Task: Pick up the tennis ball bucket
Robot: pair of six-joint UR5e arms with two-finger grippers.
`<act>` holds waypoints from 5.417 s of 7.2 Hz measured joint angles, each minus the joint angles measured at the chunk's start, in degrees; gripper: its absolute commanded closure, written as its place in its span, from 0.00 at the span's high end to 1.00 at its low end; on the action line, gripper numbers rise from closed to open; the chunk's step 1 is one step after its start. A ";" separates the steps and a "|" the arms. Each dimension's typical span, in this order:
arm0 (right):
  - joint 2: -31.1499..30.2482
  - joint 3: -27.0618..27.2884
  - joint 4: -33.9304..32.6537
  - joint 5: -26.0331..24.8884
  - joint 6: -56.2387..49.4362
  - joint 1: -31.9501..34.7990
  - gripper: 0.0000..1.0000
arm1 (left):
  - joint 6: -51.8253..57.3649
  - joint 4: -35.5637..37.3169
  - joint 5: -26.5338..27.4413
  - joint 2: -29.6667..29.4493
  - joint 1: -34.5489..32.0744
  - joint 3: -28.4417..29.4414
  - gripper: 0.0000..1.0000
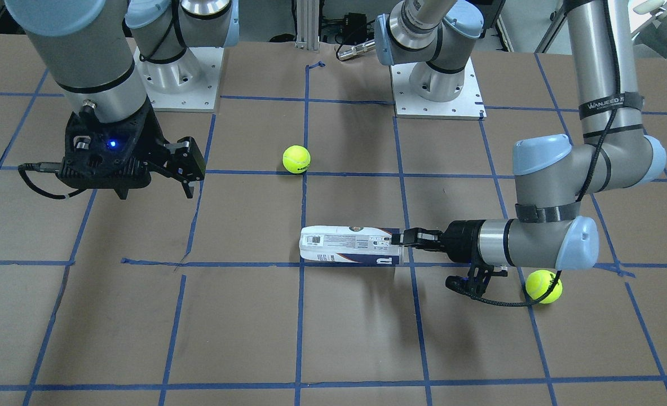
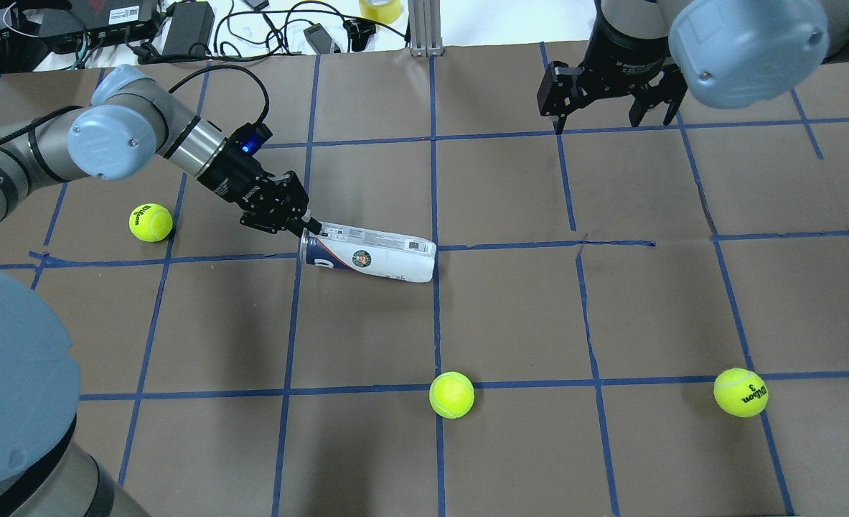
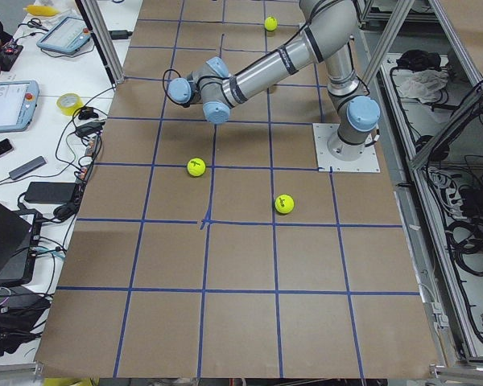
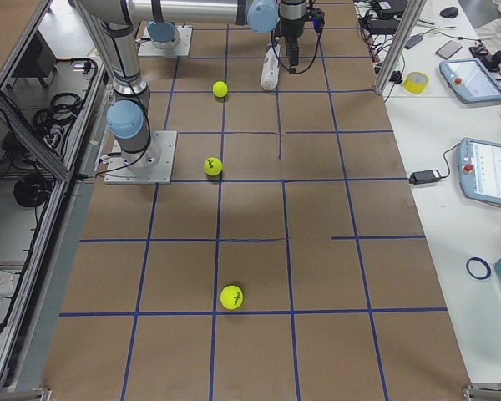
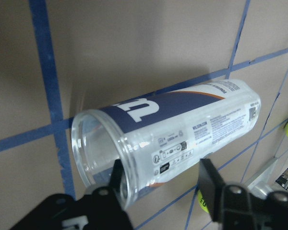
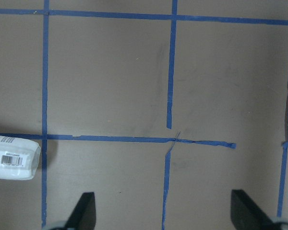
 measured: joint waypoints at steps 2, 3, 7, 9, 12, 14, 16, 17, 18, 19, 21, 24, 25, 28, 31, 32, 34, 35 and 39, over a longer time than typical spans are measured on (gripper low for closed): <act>-1.02 0.14 0.35 -0.06 -0.49 -0.03 1.00 | -0.61 -0.99 -1.32 0.71 0.01 0.00 0.00; -1.20 0.17 0.37 -0.31 -0.60 -0.14 1.00 | -1.29 -1.09 -1.51 1.42 -0.05 0.14 0.00; -1.47 0.18 3.05 -0.63 -0.53 -0.32 1.00 | -10.84 -1.71 -1.38 11.26 -2.37 4.33 0.00; -1.60 0.18 3.75 -0.66 -0.58 -0.38 1.00 | -20.09 3.18 5.40 14.70 -7.54 8.24 0.00; -2.33 0.18 3.73 -0.50 -0.54 -0.40 1.00 | -24.96 18.99 23.98 13.40 -20.10 9.69 0.00; -3.07 0.18 3.64 -0.59 -0.36 -0.39 1.00 | -21.70 21.61 33.44 11.12 -26.63 9.98 0.00; -3.25 0.18 3.68 -0.56 -0.38 -0.33 1.00 | -18.67 21.41 38.21 8.92 -29.35 10.08 0.00; -3.27 0.18 3.72 -0.56 -0.45 -0.32 1.00 | -17.87 20.87 39.89 8.08 -30.13 10.24 0.00; -3.31 0.19 3.74 -0.62 -0.50 -0.31 1.00 | -17.54 19.30 40.76 7.40 -31.01 10.84 0.00; -3.40 0.18 3.77 -0.78 -0.56 -0.32 1.00 | -17.45 17.23 41.30 6.71 -31.69 11.86 0.00; -3.80 0.18 3.56 -1.82 -0.39 -0.39 1.00 | -17.39 15.84 41.81 5.73 -32.27 12.93 0.00; -4.86 0.27 3.47 -1.61 -0.09 -1.50 1.00 | -17.52 16.07 41.84 4.90 -32.41 12.92 0.81; -4.89 0.31 3.79 -1.41 -0.15 -2.50 1.00 | -17.77 16.11 41.85 4.78 -32.42 12.65 1.00; -4.95 1.18 3.96 -1.17 -0.31 -3.34 1.00 | -18.26 17.32 41.47 5.87 -32.53 12.78 1.00; -4.96 1.64 3.93 -1.15 -0.35 -3.38 1.00 | -18.50 22.85 41.01 12.15 -32.63 12.83 1.00; -4.96 1.67 3.93 -1.15 -0.41 -3.39 1.00 | -18.75 22.84 40.79 13.87 -30.45 12.43 1.00; -4.95 1.66 3.88 -1.15 -0.49 -3.39 1.00 | -19.43 22.30 36.24 13.02 -21.76 11.22 1.00; -4.96 1.65 3.85 -1.15 -0.50 -3.39 1.00 | -19.66 22.19 34.78 11.96 -19.07 10.78 1.00; -4.96 1.67 3.84 -1.09 -0.59 -3.39 1.00 | -25.66 3.88 38.74 19.49 -15.91 11.09 1.00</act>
